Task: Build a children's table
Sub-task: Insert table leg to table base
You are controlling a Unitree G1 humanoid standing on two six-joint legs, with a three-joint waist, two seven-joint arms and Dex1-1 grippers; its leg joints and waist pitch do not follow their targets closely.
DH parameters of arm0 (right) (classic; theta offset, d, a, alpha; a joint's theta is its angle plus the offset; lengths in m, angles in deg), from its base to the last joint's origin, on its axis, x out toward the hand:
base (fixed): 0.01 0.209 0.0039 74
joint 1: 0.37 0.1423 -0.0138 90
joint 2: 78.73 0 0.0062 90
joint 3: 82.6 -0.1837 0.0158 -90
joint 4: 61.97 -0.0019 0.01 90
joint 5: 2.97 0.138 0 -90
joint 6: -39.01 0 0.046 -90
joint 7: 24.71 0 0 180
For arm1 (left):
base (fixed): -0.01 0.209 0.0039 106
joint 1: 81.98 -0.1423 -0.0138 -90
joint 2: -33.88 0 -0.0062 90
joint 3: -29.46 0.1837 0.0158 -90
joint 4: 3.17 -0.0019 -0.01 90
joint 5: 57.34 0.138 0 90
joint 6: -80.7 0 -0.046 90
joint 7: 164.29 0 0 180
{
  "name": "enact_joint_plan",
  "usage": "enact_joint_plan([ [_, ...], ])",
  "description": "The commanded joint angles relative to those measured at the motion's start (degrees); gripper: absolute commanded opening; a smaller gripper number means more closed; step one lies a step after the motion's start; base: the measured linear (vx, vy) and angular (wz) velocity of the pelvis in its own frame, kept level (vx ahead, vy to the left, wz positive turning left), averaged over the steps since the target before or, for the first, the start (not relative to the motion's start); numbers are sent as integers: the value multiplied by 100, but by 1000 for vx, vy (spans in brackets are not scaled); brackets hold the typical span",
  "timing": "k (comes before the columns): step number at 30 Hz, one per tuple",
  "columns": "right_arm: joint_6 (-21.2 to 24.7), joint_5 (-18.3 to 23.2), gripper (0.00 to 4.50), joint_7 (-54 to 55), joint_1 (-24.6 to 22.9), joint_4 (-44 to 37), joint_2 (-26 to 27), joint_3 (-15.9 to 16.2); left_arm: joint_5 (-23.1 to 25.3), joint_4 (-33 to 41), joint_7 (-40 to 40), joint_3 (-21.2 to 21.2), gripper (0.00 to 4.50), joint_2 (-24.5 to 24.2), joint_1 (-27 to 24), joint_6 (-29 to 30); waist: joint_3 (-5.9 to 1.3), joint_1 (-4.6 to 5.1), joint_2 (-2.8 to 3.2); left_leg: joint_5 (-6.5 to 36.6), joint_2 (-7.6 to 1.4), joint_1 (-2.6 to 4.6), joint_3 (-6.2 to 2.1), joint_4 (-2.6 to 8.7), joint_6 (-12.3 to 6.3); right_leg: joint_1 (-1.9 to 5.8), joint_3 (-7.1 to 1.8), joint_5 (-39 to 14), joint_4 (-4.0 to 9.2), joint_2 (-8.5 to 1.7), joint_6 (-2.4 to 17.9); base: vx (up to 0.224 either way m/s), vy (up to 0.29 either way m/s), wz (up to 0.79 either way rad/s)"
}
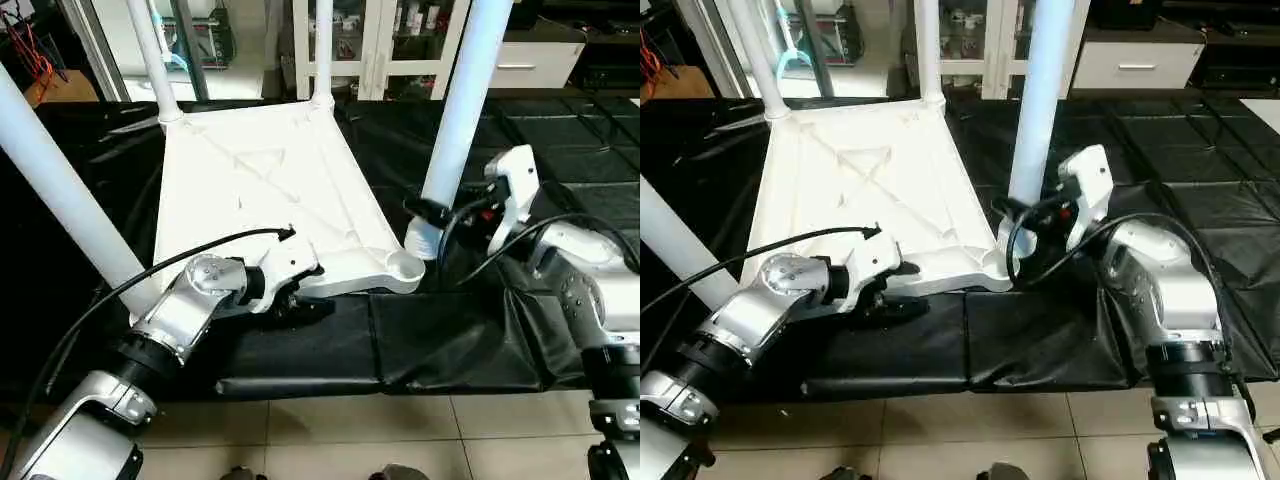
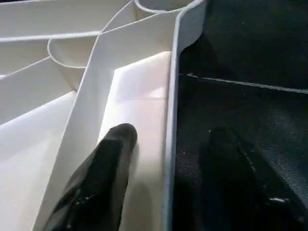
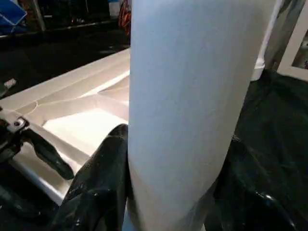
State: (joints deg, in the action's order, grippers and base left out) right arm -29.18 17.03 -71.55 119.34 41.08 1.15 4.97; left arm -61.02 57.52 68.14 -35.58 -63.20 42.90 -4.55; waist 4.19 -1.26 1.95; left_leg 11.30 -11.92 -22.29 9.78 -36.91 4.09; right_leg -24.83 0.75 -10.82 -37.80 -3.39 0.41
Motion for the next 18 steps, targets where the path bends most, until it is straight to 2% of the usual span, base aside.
enact_joint_plan([
  [1, -95, -26, 190, -76, 54, -96, -37, -15, 53, -186, 111, -68, 248, -16, 113, -61, -552, -3, -76, 375, 20, 65, 46, 345, -355, 458, -134, 16, 427, -212, 1496, 0, 0, 0],
  [8, -150, -26, 190, -97, 77, -19, -19, -26, 78, -245, 140, -89, 186, -7, 135, -111, -583, -39, -69, 124, 8, 71, 51, 334, -514, 472, -132, 576, 382, -218, 1632, 0, 0, 0],
  [17, -150, -26, 190, -97, 77, -19, -19, -26, 78, -245, 140, -89, 94, -7, 135, -111, -574, -46, -79, 153, 5, 68, 52, 344, -498, 484, -133, 494, 387, -223, 1628, 0, 0, 0],
  [18, -150, -26, 190, -97, 77, -19, -19, -26, 78, -245, 140, -89, 94, -7, 135, -111, -574, -49, -78, 149, 2, 74, 51, 346, -500, 480, -131, 499, 385, -223, 1628, 0, 0, 0],
])
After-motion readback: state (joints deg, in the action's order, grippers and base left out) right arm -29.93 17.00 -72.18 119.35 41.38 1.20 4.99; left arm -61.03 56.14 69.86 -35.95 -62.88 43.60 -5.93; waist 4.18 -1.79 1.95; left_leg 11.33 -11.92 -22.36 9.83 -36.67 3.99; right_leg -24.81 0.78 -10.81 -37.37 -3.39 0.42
